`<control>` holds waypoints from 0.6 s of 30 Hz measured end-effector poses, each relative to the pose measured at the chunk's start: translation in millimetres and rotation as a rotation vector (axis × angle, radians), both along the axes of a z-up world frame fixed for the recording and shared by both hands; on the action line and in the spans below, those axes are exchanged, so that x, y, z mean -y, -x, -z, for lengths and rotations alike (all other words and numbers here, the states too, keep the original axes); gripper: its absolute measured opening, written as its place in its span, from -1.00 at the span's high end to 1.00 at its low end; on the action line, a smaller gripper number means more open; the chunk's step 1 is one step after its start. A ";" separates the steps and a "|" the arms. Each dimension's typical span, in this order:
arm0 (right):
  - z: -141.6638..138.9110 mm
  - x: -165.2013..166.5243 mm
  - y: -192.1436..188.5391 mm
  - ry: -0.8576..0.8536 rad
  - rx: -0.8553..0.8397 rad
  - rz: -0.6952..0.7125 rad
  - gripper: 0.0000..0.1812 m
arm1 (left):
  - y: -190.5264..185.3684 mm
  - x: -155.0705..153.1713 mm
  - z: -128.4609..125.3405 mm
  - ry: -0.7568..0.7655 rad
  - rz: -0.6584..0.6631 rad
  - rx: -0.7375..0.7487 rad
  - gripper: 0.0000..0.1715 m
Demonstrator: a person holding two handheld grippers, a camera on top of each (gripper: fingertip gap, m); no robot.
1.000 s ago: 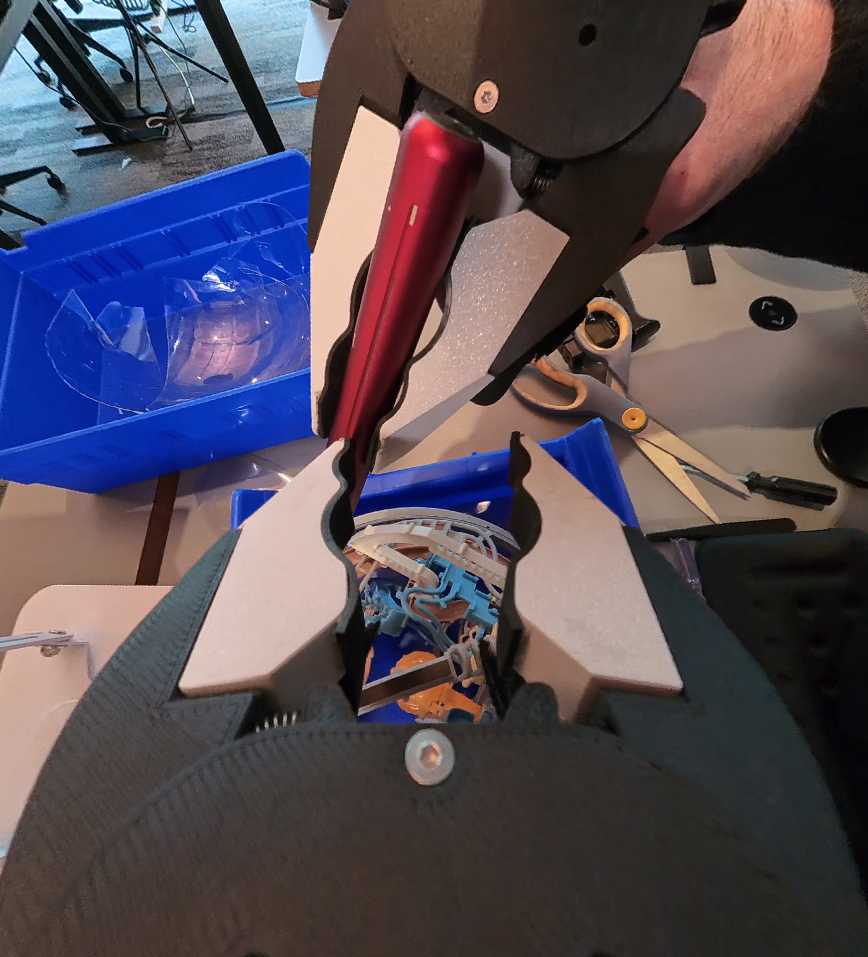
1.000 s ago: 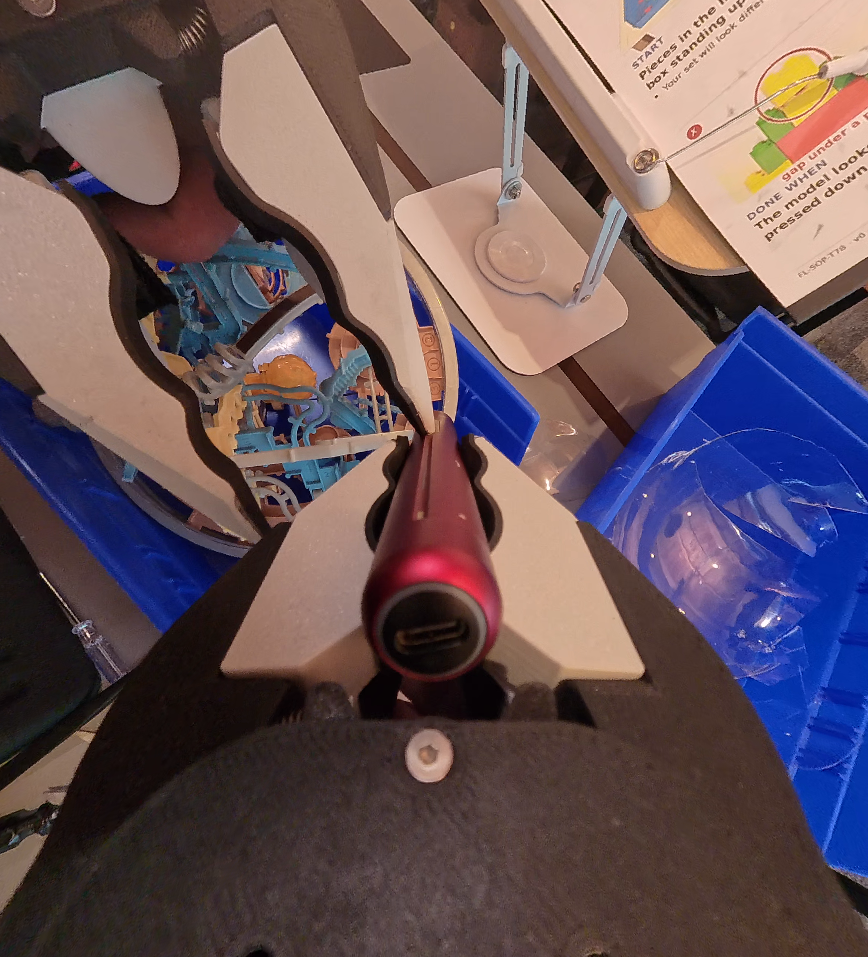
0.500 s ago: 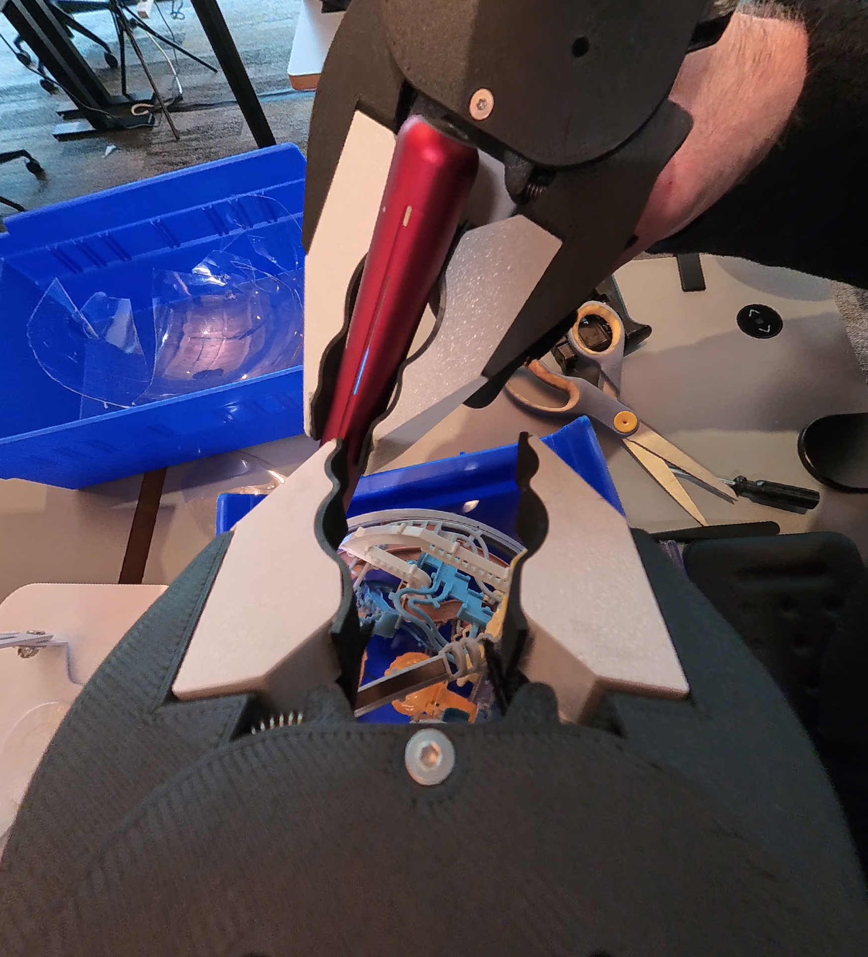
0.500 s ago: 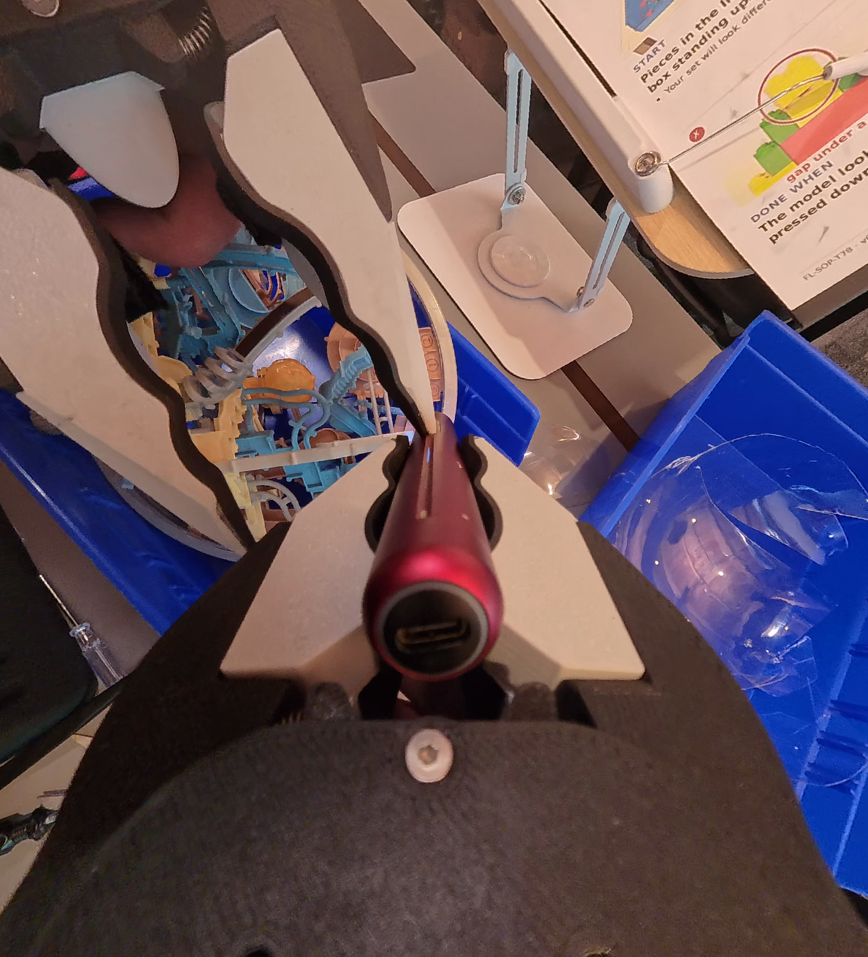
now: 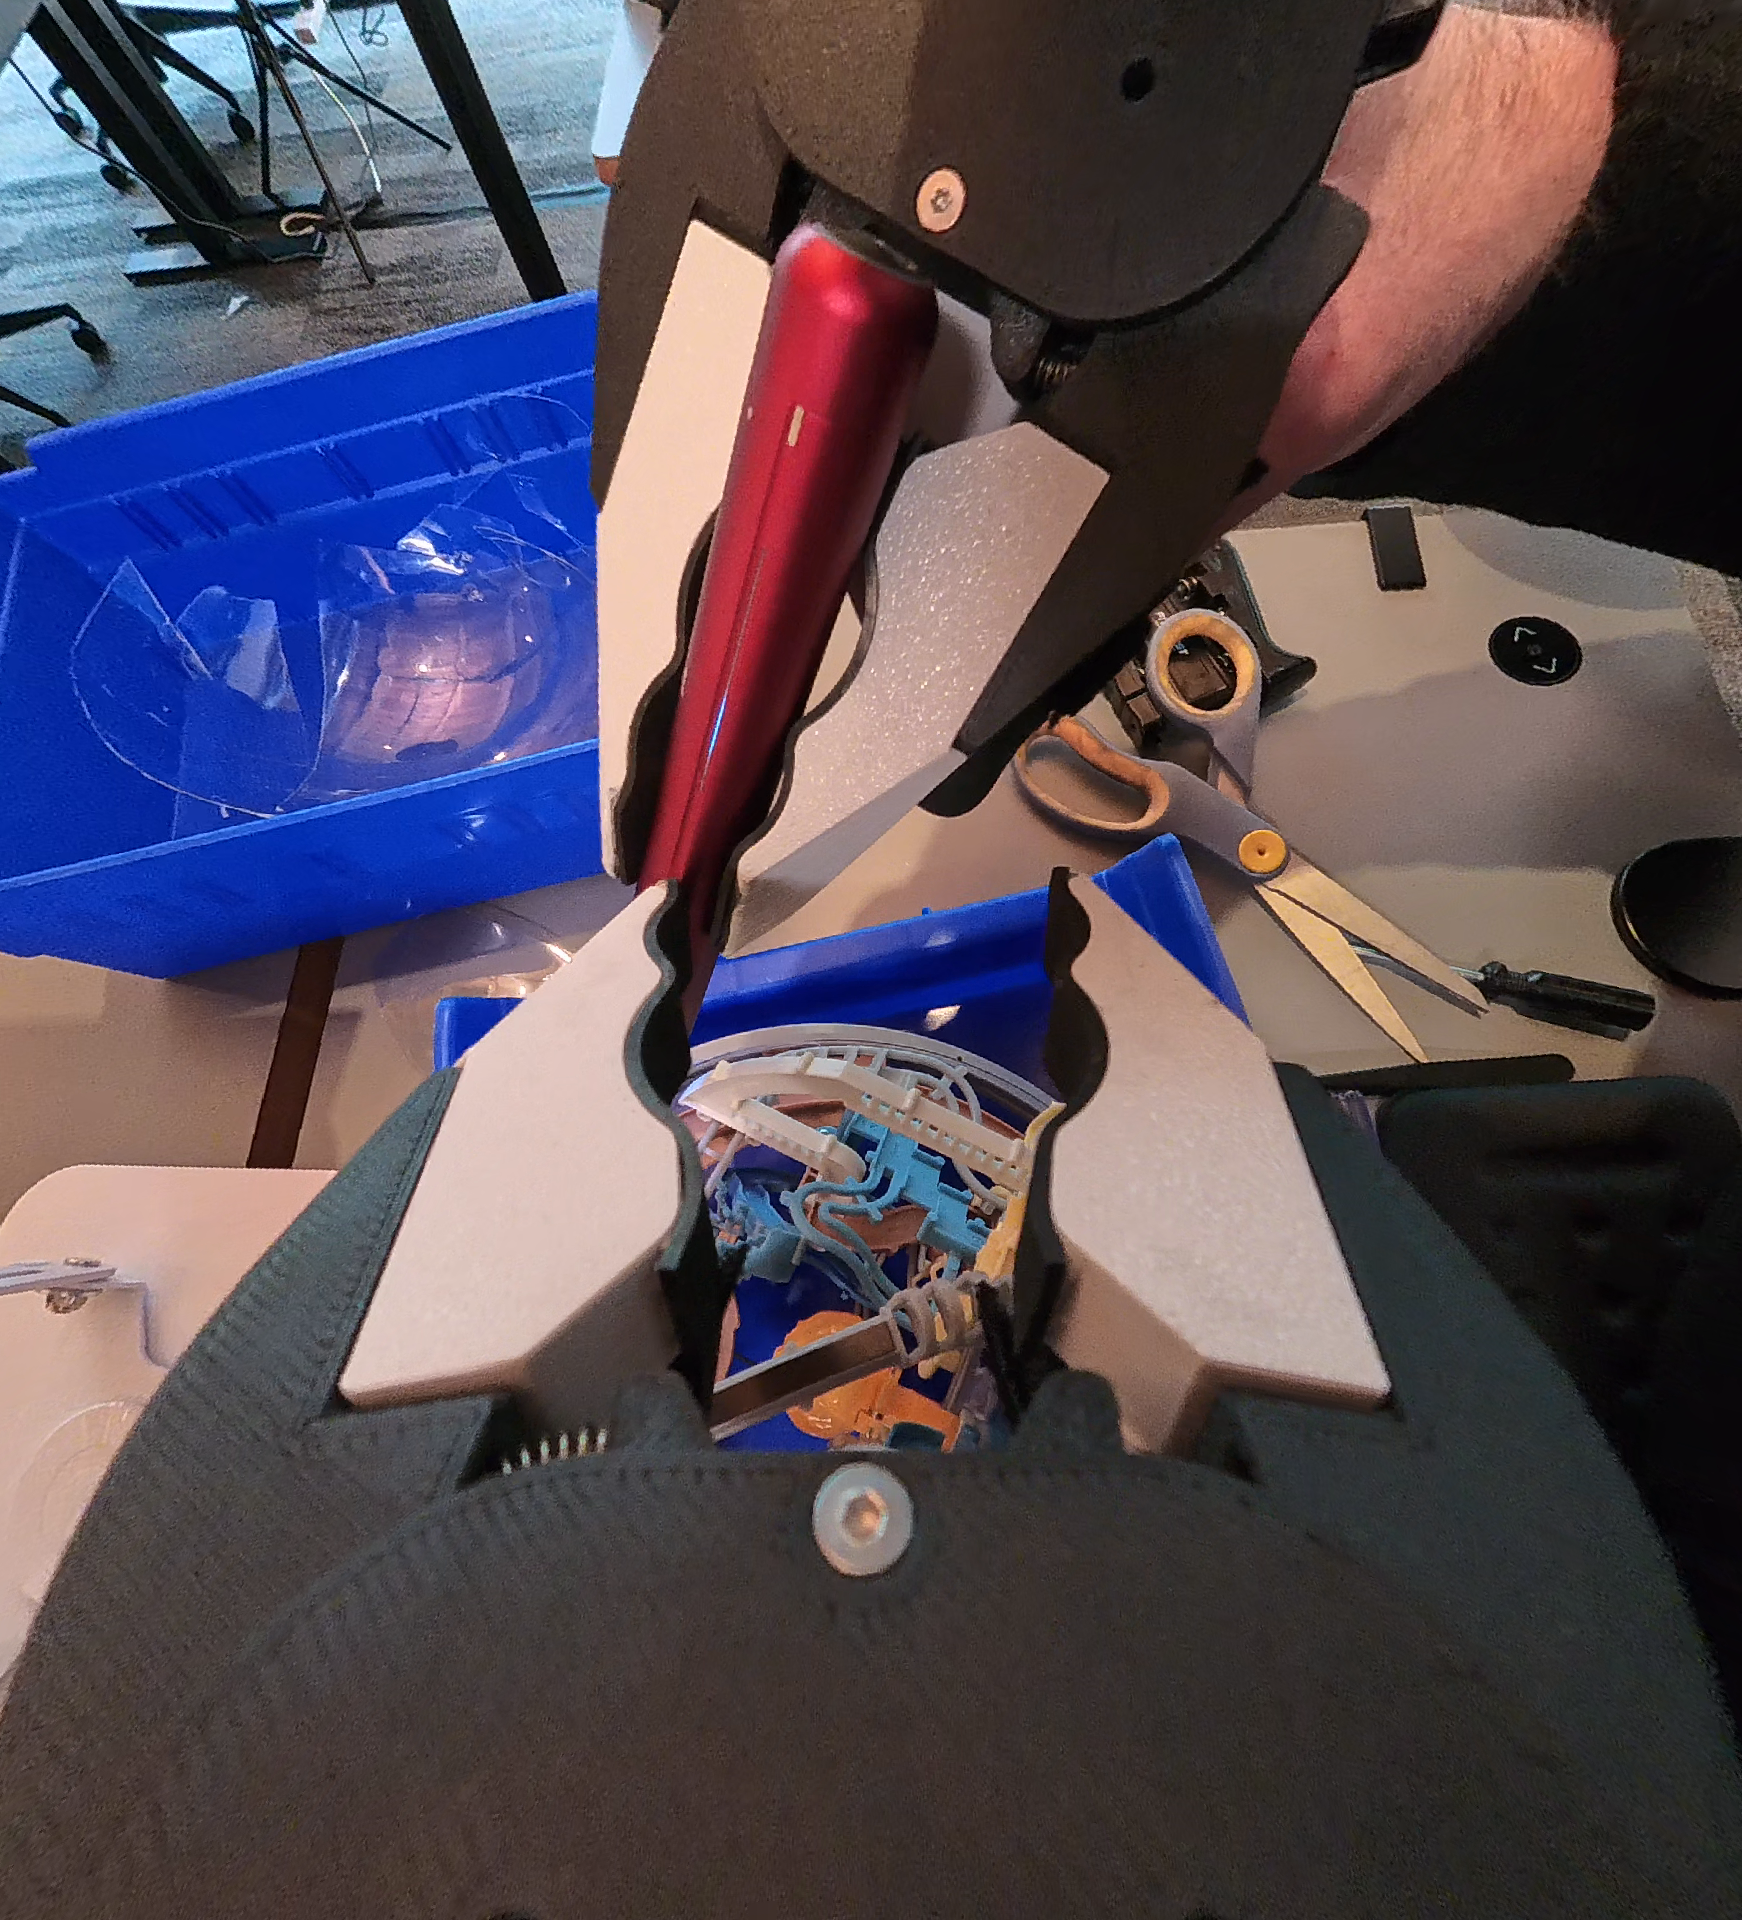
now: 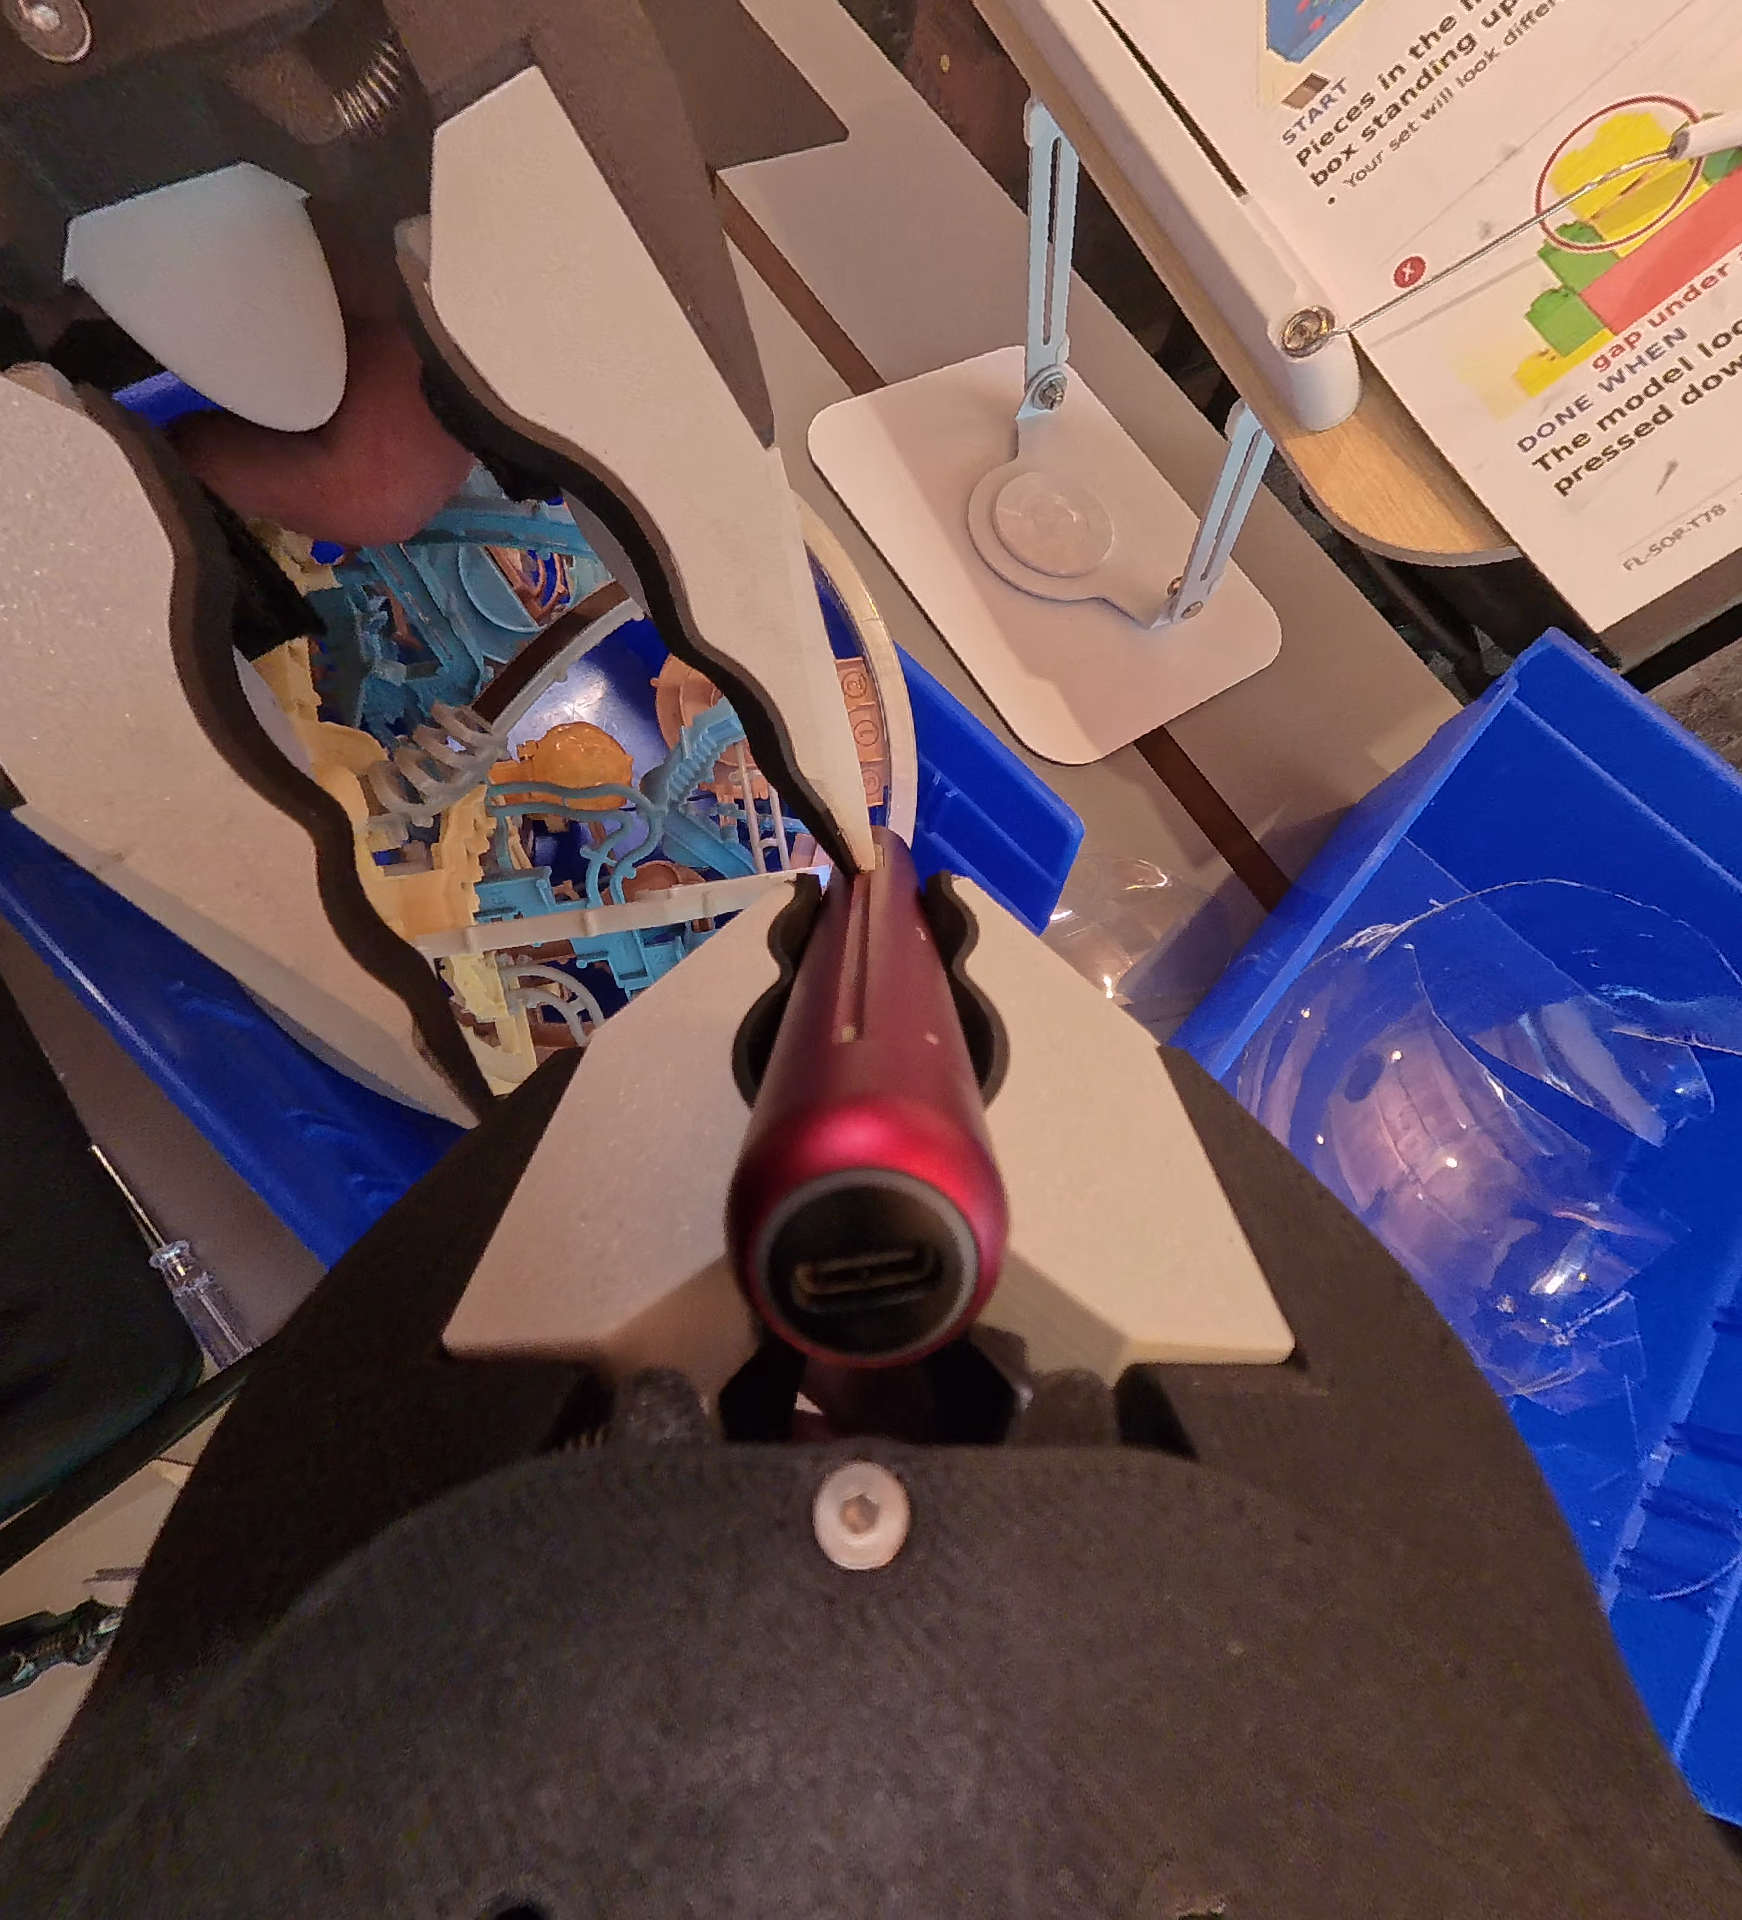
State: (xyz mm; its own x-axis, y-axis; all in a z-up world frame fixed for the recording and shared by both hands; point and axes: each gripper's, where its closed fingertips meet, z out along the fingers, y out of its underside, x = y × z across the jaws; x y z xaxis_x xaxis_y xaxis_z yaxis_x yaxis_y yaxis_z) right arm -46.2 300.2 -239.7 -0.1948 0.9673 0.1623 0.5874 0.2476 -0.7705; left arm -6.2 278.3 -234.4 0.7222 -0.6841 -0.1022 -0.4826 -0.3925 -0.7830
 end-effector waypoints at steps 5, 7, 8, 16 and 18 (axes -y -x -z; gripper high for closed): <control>-0.9 -0.2 1.2 -0.003 0.018 -0.020 0.78 | 0.2 -0.2 -1.3 -0.001 -0.010 0.015 0.22; -1.4 -0.4 1.5 -0.003 0.021 -0.024 0.79 | 0.1 -0.1 -1.7 -0.004 -0.011 0.016 0.21; -1.5 -0.5 1.6 -0.004 0.023 -0.026 0.79 | 0.2 -0.3 -1.6 -0.006 -0.013 0.013 0.21; -2.4 -0.7 1.7 -0.008 0.023 -0.028 0.78 | -0.1 -0.4 -2.0 -0.016 -0.013 0.004 0.20; -2.6 -0.5 1.6 -0.007 0.021 -0.027 0.78 | 0.0 -0.4 -2.0 -0.019 -0.014 0.001 0.20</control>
